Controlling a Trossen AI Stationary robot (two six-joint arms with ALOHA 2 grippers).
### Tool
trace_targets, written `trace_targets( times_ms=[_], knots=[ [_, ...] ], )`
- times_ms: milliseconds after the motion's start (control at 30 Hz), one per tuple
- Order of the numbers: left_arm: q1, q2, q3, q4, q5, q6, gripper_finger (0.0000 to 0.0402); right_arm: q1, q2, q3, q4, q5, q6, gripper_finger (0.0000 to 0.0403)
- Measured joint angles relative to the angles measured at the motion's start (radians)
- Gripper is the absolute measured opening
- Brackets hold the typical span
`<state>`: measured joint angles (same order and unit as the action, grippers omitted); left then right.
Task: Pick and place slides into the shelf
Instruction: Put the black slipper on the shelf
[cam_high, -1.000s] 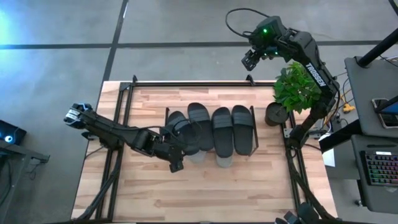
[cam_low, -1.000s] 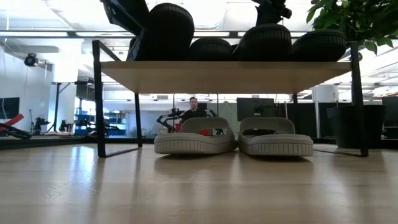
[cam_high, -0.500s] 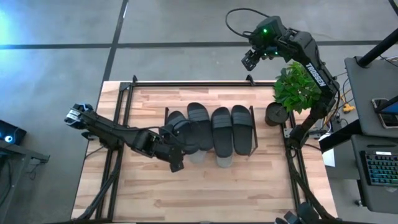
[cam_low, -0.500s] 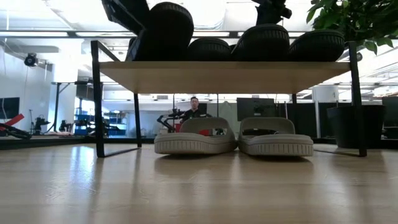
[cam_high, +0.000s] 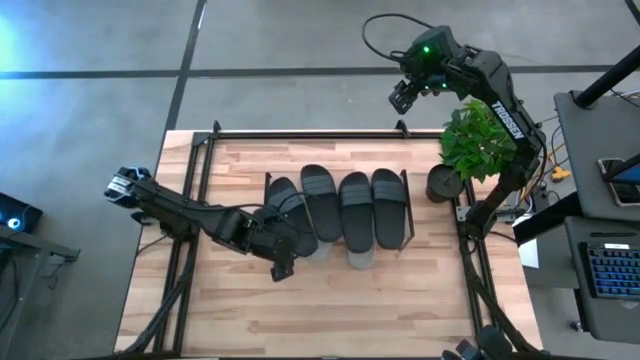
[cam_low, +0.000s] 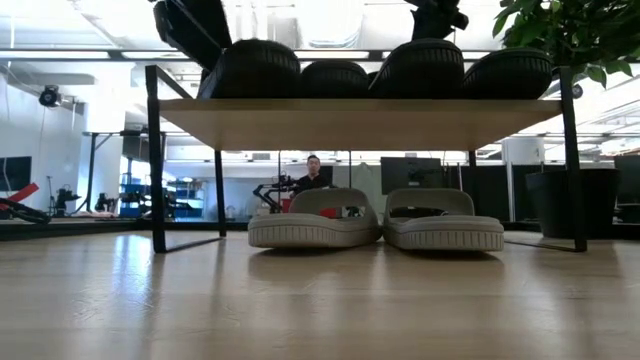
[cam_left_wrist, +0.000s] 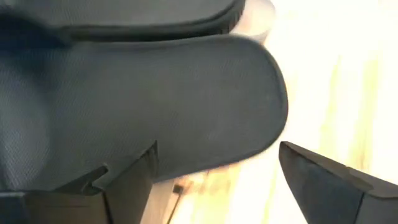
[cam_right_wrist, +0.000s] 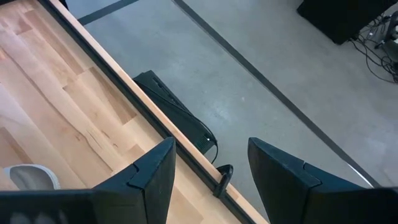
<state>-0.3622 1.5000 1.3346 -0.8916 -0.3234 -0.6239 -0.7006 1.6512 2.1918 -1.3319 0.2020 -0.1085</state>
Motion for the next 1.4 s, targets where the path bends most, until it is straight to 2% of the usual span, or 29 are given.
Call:
trace_targets(
  times_ms=[233, 467, 600, 767, 900, 1033, 1100, 1200, 1400],
  knots=[
    [-0.001, -0.054, 0.015, 0.006, 0.043, 0.019, 0.0334, 0.000, 0.000, 0.000, 0.000, 0.000, 0.003, 0.0194],
    [-0.002, -0.093, 0.060, 0.025, 0.056, -0.009, 0.0317, 0.000, 0.000, 0.000, 0.000, 0.000, 0.003, 0.0194],
    [-0.003, -0.083, 0.077, 0.106, 0.144, -0.016, 0.0272, 0.000, 0.000, 0.000, 0.000, 0.000, 0.004, 0.0194],
    [-0.005, -0.026, 0.066, 0.185, 0.290, 0.010, 0.0172, 0.000, 0.000, 0.000, 0.000, 0.000, 0.023, 0.0194],
    [-0.005, 0.021, 0.068, 0.193, 0.314, 0.029, 0.0088, 0.000, 0.000, 0.000, -0.003, 0.000, 0.030, 0.0194],
    [-0.004, 0.062, 0.070, 0.220, 0.308, 0.036, 0.0022, 0.000, 0.000, 0.000, -0.005, 0.000, 0.031, 0.0194],
    [-0.005, 0.085, 0.078, 0.237, 0.275, 0.037, 0.0006, 0.000, 0.000, 0.000, -0.007, 0.000, 0.031, 0.0194],
    [-0.005, 0.110, 0.081, 0.231, 0.188, 0.038, 0.0009, 0.000, 0.000, 0.000, -0.008, 0.000, 0.031, 0.0194],
    [-0.005, 0.145, 0.078, 0.169, 0.134, 0.027, 0.0010, 0.000, 0.000, 0.000, -0.012, 0.000, 0.030, 0.0194]
  ],
)
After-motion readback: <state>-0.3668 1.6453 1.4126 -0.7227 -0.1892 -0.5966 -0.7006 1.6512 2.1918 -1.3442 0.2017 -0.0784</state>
